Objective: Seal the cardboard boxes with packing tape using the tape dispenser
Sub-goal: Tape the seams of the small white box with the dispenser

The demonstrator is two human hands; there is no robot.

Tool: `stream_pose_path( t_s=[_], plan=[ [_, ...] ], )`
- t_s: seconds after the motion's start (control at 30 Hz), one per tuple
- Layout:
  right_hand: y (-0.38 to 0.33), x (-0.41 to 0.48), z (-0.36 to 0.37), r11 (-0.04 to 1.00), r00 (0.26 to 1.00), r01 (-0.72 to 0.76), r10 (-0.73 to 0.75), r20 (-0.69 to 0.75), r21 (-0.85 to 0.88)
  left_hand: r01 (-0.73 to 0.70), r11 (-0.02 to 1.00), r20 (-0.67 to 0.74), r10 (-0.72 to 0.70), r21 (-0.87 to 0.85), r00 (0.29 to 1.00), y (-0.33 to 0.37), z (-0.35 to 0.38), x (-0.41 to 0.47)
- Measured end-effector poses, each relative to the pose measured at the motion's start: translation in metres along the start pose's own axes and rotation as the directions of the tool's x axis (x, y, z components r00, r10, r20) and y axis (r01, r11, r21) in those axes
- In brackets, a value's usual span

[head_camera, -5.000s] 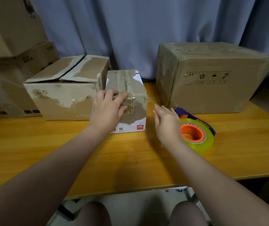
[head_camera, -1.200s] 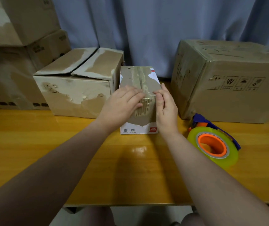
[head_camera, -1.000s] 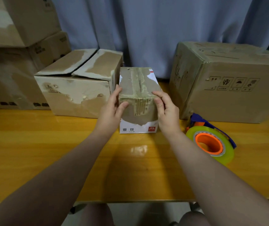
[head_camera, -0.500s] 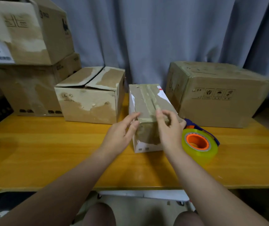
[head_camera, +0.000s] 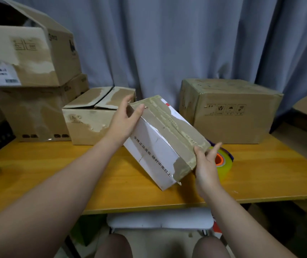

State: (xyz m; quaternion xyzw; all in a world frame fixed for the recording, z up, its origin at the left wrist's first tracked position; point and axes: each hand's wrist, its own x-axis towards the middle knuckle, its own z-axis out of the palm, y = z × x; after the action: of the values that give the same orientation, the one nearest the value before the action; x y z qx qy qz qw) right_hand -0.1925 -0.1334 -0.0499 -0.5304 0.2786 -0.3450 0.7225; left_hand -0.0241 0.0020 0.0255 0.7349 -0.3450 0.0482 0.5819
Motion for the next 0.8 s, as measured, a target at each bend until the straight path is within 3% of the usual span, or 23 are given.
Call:
stream_pose_path(
  t_s=[0.1, 0.17, 0.27, 0.33, 0.43, 0.57, 0.67, 0.8],
  plan=[
    [-0.023, -0.011, 0.005, 0.99, 0.992, -0.109, 0.113, -0.049, 0.091, -0.174, 0.982, -0.138, 0.183, 0.078, 0.973, 0.024, 0.006, -0.01],
    [-0.047, -0.016, 0.005, 0.992, 0.995, -0.06, 0.069, -0.071, 0.115, -0.324, 0.945, -0.235, 0.325, 0.041, 0.916, 0.052, 0.004, -0.017],
    [-0.093, -0.016, -0.008, 0.976, 0.959, 0.22, -0.215, -0.182, 0.005, -0.513, 0.857, -0.306, 0.476, -0.05, 0.825, 0.097, 0.002, -0.025],
    [-0.127, -0.005, -0.031, 0.877, 0.854, 0.423, -0.47, -0.223, -0.226, -0.552, 0.83, -0.277, 0.515, -0.073, 0.811, 0.112, 0.016, -0.024],
    [-0.162, 0.024, -0.081, 0.713, 0.753, 0.484, -0.635, -0.172, -0.508, -0.429, 0.891, -0.095, 0.419, -0.15, 0.903, 0.111, 0.064, -0.018],
    [-0.185, 0.055, -0.135, 0.65, 0.695, 0.338, -0.66, -0.284, -0.681, -0.231, 0.939, 0.125, 0.269, -0.257, 0.955, 0.102, 0.151, -0.013],
    [-0.195, 0.081, -0.16, 0.468, 0.609, 0.222, -0.751, -0.253, -0.856, -0.132, 0.966, 0.185, 0.175, -0.223, 0.967, 0.107, 0.206, -0.007],
    [-0.188, 0.118, -0.195, 0.408, 0.646, 0.15, -0.73, -0.223, -0.9, -0.13, 0.985, 0.209, 0.151, -0.111, 0.966, 0.106, 0.255, 0.003]
  ],
)
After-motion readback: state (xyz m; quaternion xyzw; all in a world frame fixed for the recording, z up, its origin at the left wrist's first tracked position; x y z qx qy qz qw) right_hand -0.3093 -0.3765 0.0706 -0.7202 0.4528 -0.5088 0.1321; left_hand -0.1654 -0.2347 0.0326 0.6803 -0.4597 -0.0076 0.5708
